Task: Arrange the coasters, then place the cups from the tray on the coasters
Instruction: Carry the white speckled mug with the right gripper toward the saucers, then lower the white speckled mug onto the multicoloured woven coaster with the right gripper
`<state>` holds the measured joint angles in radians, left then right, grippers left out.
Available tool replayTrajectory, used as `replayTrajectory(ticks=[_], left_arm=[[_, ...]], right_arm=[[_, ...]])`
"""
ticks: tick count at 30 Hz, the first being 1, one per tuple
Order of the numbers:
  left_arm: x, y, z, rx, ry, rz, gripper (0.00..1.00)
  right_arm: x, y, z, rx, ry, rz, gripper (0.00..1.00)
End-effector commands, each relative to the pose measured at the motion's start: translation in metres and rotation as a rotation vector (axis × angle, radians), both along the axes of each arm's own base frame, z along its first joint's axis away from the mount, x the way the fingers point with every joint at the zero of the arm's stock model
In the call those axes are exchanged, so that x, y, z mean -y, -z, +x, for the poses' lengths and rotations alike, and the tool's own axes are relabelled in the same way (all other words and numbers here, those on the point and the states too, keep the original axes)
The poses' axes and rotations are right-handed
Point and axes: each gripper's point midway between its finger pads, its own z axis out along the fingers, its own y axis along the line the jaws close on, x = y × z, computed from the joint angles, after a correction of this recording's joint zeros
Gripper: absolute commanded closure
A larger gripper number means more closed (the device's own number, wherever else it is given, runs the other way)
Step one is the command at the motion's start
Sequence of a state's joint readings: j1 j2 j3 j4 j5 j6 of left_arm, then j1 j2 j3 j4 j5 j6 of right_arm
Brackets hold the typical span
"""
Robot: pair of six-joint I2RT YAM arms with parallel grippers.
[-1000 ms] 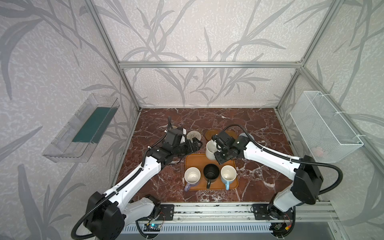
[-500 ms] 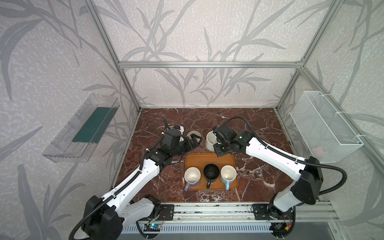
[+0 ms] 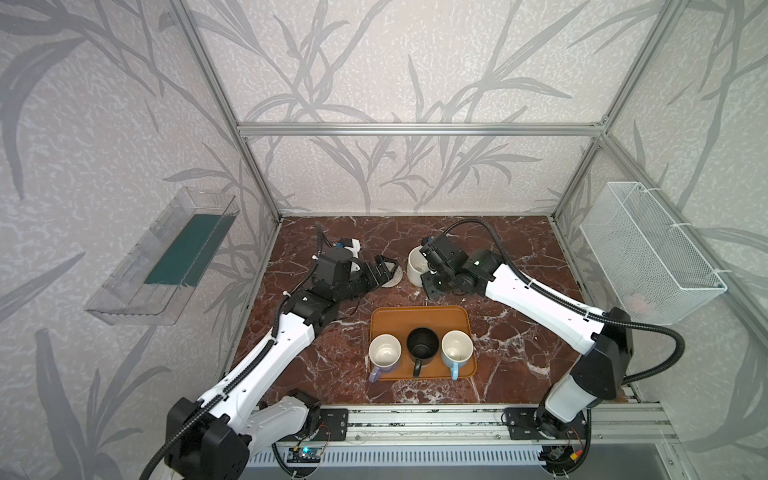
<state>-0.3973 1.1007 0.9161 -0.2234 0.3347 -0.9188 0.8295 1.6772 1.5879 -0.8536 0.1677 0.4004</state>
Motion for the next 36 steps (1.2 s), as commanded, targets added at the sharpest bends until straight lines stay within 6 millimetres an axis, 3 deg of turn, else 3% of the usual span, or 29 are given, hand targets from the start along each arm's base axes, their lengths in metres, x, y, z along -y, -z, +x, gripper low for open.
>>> replayTrajectory(ticks=[1,11,19,24,36], left_arm=[[-0.01,-0.015,0.002,0.027,-0.019,-0.039,0.01],[-0.031,-0.012,0.011,0.017,-0.04,-0.028,0.01],[-0.041,0.004,0.022,-0.021,-0.048,-0.011,0.01],[-0.061,0.0,0.029,-0.035,-0.05,0.014,0.01],[-0.075,0.01,0.033,-0.067,-0.088,-0.005,0.01]], right_arm=[[-0.011,-0.028,0.018,0.083,0.023,0.048,1.0],[-0.039,0.004,0.043,0.034,0.01,-0.022,1.0],[-0.069,0.029,0.067,-0.001,-0.002,-0.045,1.0],[-0.087,0.041,0.082,-0.028,-0.001,-0.057,1.0],[-0.111,0.066,0.105,-0.067,0.063,-0.047,1.0]])
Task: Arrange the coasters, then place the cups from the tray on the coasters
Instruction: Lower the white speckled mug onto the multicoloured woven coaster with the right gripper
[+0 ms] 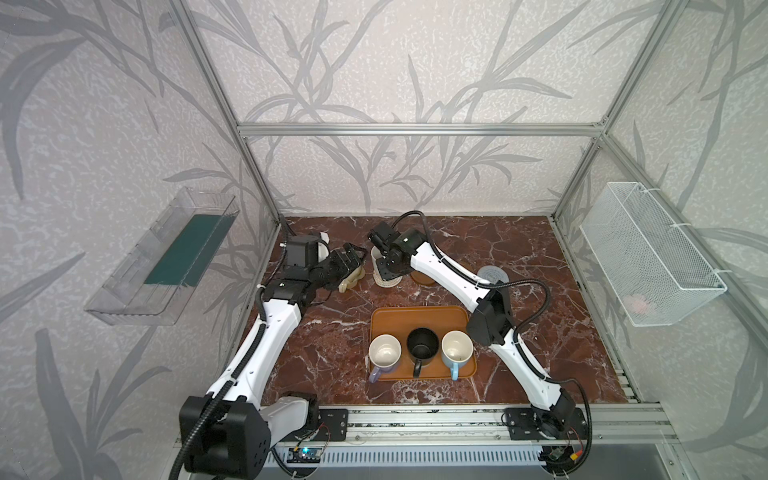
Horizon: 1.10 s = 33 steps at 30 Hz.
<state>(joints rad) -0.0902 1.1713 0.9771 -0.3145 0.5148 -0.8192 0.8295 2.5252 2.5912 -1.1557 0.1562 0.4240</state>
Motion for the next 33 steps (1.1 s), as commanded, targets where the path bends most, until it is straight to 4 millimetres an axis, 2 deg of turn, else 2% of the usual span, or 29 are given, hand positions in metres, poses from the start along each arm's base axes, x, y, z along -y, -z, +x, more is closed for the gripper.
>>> replayTrajectory(ticks=[1,14,22,33], left_arm=[[0.002,0.002,-0.001,-0.005,0.021,-0.014,0.01],[0.006,0.016,-0.004,-0.045,0.037,-0.025,0.01],[0.004,0.024,-0.009,-0.062,0.03,-0.025,0.01],[0.003,0.029,-0.01,-0.068,0.019,-0.028,0.01]], right_arm=[[-0.002,-0.021,0.008,0.049,0.055,0.044,1.0],[-0.01,-0.008,0.019,0.053,0.14,0.098,1.0],[-0.017,-0.005,0.019,0.043,0.175,0.135,1.0],[-0.018,0.015,0.015,0.013,0.185,0.111,1.0]])
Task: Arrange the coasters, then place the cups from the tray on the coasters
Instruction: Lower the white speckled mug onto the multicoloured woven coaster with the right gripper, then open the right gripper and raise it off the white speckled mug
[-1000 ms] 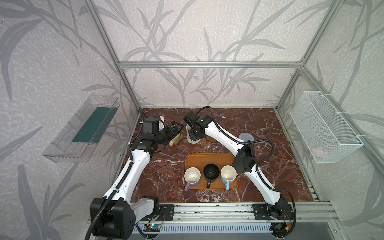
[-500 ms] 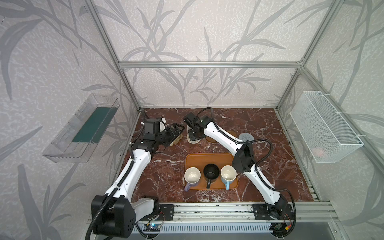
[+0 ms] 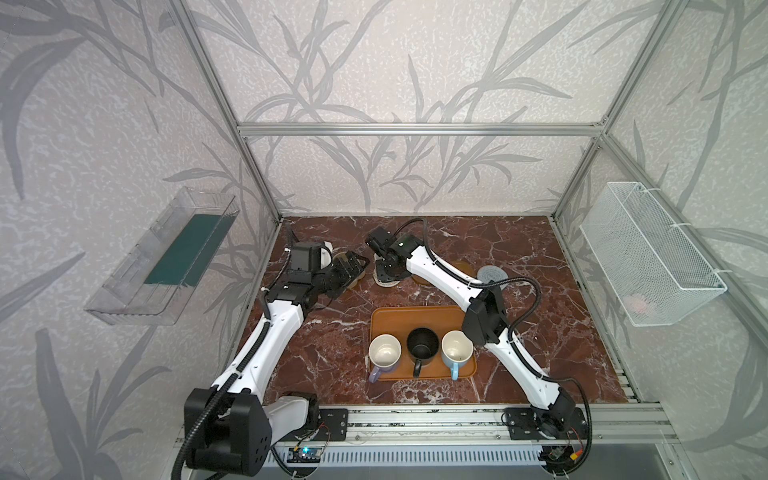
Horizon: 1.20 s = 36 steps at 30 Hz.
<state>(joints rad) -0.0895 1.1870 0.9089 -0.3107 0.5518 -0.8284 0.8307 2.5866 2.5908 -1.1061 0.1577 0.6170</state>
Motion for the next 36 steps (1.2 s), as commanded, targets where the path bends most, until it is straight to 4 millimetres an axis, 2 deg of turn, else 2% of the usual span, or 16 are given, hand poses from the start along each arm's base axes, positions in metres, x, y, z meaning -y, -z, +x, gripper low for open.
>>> replayTrajectory(ticks=[1,12,15,21,28,31,36], left_arm=[[-0.001,-0.004,-0.001,0.021,-0.006,-0.008,0.01],[-0.002,-0.001,-0.004,0.019,-0.017,-0.012,0.01],[-0.003,-0.001,-0.005,0.02,-0.021,-0.011,0.01],[-0.005,-0.001,-0.007,0.019,-0.028,-0.007,0.01],[-0.004,0.001,-0.009,0.016,-0.032,-0.017,0.01],[-0.006,0.0,-0.014,0.008,-0.03,0.005,0.01],[-0.009,0.0,-0.021,-0.003,-0.038,0.027,0.01]], right_arm=[[-0.011,-0.014,0.008,0.057,0.01,0.042,1.0],[-0.014,0.0,-0.012,0.028,-0.03,-0.017,0.98],[-0.011,0.006,-0.012,0.022,-0.021,-0.033,0.9],[-0.009,0.006,-0.01,0.007,-0.017,-0.018,0.62],[-0.008,0.008,-0.011,-0.044,-0.016,0.027,0.58],[-0.013,-0.002,-0.011,-0.024,-0.039,0.071,0.55],[-0.021,-0.018,-0.016,-0.01,-0.052,0.161,0.58]])
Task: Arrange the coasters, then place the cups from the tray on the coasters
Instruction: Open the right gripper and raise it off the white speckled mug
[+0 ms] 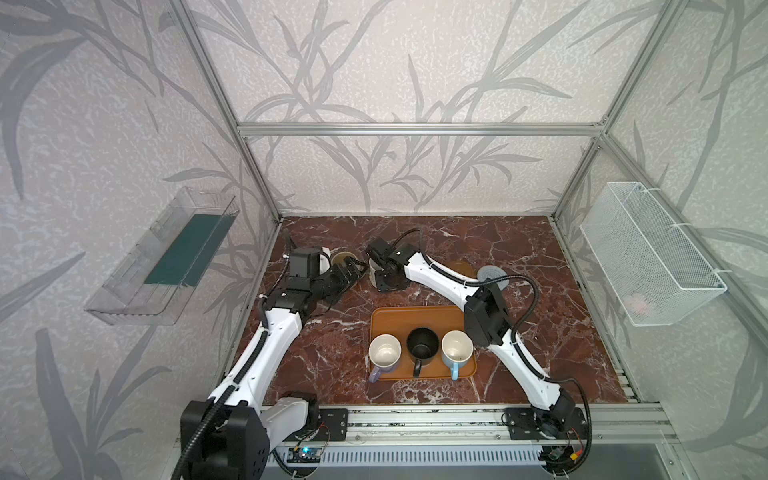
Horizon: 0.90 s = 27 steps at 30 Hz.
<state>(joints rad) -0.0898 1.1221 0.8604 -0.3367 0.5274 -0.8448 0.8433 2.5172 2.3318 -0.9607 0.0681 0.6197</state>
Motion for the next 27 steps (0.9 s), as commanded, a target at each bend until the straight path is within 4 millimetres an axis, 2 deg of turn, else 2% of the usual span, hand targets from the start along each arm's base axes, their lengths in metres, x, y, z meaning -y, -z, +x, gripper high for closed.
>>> replayTrajectory(ticks=[1,6,12,19,22,24,27], left_arm=[[-0.004,-0.006,-0.007,0.015,-0.01,0.023,0.01],[-0.004,-0.006,-0.011,0.016,-0.013,0.019,0.01],[-0.004,-0.005,-0.02,0.007,-0.003,0.043,0.01],[-0.004,0.001,-0.039,-0.044,0.024,0.09,0.01],[0.002,0.0,-0.052,-0.056,0.065,0.137,0.01],[0.007,0.001,-0.063,-0.072,0.105,0.195,0.01],[0.013,0.005,-0.08,-0.104,0.161,0.286,0.01]], right_arm=[[-0.014,-0.057,0.008,0.079,-0.003,0.136,0.58],[-0.015,-0.059,0.007,0.088,-0.019,0.142,0.59],[-0.017,-0.079,0.005,0.143,-0.043,0.193,0.59],[-0.002,-0.093,0.0,0.159,-0.04,0.156,0.59],[0.003,-0.107,-0.005,0.184,-0.058,0.175,0.59],[0.008,-0.123,-0.01,0.223,-0.085,0.191,0.51],[0.018,-0.149,-0.017,0.285,-0.12,0.218,0.26]])
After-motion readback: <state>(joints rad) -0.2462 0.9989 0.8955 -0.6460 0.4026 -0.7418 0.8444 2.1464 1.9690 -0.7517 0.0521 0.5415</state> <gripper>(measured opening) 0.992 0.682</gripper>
